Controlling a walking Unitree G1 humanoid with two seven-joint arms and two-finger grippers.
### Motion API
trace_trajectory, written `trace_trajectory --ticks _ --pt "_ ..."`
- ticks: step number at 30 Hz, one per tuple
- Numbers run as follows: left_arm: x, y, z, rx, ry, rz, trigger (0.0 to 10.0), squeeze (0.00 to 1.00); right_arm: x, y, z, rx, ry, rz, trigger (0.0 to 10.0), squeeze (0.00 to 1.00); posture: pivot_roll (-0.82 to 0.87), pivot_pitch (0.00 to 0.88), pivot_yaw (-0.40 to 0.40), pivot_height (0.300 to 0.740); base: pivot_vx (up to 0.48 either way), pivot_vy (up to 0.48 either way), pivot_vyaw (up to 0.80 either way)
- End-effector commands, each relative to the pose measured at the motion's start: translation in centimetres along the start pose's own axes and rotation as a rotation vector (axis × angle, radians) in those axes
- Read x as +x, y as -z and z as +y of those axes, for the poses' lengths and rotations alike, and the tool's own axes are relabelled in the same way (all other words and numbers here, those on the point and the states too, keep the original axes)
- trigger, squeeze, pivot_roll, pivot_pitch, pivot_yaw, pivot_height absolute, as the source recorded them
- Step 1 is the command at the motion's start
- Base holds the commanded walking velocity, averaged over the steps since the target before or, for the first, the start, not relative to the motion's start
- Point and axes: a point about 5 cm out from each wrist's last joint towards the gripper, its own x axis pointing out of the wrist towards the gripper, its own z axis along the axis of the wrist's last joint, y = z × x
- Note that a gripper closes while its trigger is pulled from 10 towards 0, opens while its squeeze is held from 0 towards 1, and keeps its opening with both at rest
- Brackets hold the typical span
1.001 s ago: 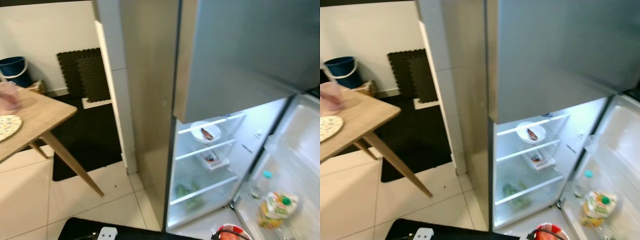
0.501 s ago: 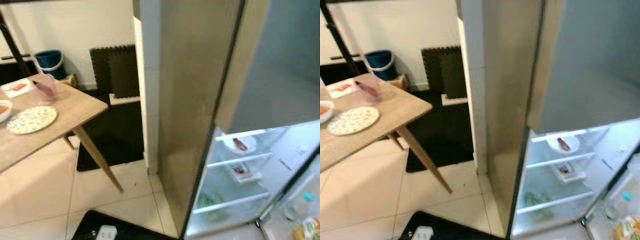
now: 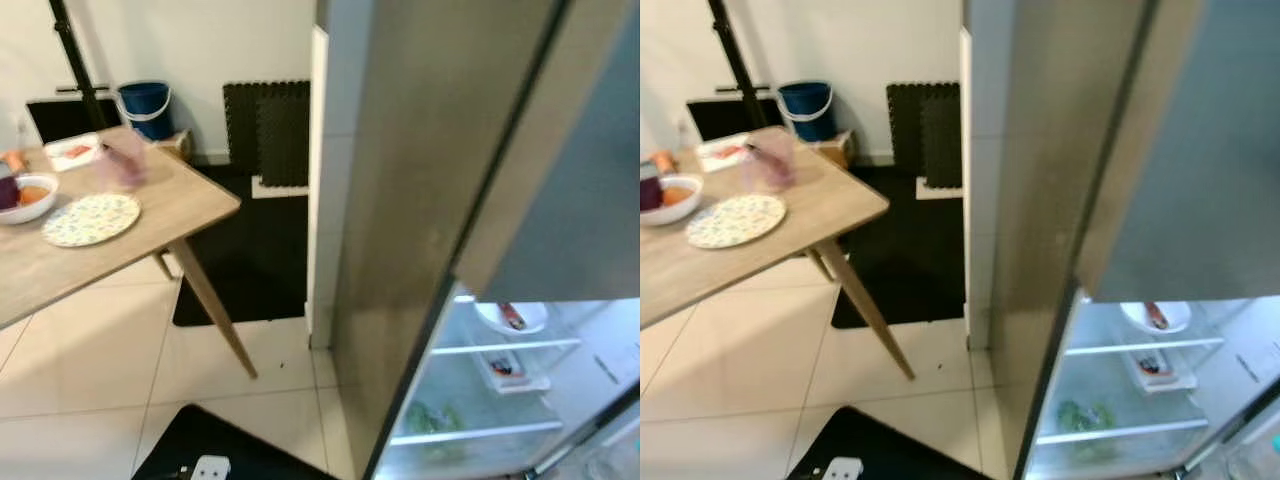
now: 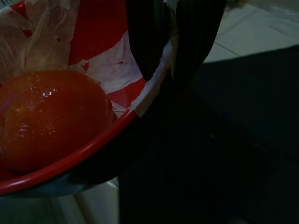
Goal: Restocking fridge
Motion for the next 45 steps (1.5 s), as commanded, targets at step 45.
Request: trace_trajectory --ticks 45 --pt "-0.12 0.62 0.17 -0.021 -0.013 0.015 10.0 0.00 -0.01 -0.88 -0.49 -0.029 0.023 -0.028 10.0 0.00 -0.06 0.000 0.001 0.740 0.000 -0.190 0.00"
